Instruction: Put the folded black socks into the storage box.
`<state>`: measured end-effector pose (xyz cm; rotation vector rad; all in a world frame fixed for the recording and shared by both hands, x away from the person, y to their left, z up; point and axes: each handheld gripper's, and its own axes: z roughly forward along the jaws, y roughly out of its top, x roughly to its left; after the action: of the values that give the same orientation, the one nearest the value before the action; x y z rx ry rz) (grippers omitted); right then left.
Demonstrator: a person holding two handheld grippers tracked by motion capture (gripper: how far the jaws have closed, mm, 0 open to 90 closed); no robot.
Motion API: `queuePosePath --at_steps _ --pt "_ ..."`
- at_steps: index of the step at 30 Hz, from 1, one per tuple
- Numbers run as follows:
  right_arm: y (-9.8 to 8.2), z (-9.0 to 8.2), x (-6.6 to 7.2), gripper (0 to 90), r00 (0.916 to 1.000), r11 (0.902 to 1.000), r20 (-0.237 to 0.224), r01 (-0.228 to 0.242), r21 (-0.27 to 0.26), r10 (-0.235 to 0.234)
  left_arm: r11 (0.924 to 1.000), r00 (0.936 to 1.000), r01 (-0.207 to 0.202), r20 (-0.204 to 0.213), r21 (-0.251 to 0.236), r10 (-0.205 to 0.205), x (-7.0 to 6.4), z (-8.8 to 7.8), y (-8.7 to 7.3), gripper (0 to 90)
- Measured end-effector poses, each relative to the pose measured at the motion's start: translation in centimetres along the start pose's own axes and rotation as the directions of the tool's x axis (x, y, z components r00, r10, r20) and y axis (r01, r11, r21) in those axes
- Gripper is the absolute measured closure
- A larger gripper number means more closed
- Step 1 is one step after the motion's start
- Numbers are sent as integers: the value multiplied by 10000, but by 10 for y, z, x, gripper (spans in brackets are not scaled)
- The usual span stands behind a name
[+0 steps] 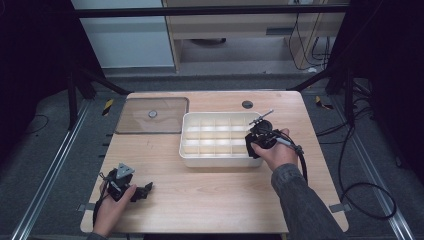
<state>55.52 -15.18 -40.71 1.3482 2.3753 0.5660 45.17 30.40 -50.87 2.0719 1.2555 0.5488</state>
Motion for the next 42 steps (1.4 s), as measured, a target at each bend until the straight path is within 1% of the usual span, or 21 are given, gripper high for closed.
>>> queuePosePath --at_steps 11,12,14,15,18,27,36,38,42 --pt "-2 1 0 664 10000 10000 -15 -68 51 68 10000 10000 -4 6 3 4 0 0 0 0" --pt "-2 2 0 664 9999 9998 8 -164 127 164 10000 10000 -2 6 2 2 0 0 0 0" --pt "-4 4 0 664 9999 9998 12 -143 115 143 10000 10000 -7 12 3 7 0 0 0 0" --pt "-4 4 1 664 9997 9996 5 -250 142 250 10000 10000 -7 11 2 7 0 0 0 0" --pt "-5 6 0 663 9996 9995 -21 -273 141 273 10000 10000 -13 11 3 13 0 0 0 0" --pt "-5 5 0 662 9995 9994 -47 -317 151 317 10000 10000 -13 14 4 13 0 0 0 0" --pt "-6 7 1 660 9997 9996 63 -232 169 231 10000 10000 -18 13 2 18 0 0 0 0" --pt "-8 7 3 657 9993 9992 42 -369 135 369 10000 10000 -22 20 2 22 0 0 0 0" --pt "-9 7 3 649 9995 9994 35 -317 140 317 10000 10000 -24 25 2 24 0 0 0 0"
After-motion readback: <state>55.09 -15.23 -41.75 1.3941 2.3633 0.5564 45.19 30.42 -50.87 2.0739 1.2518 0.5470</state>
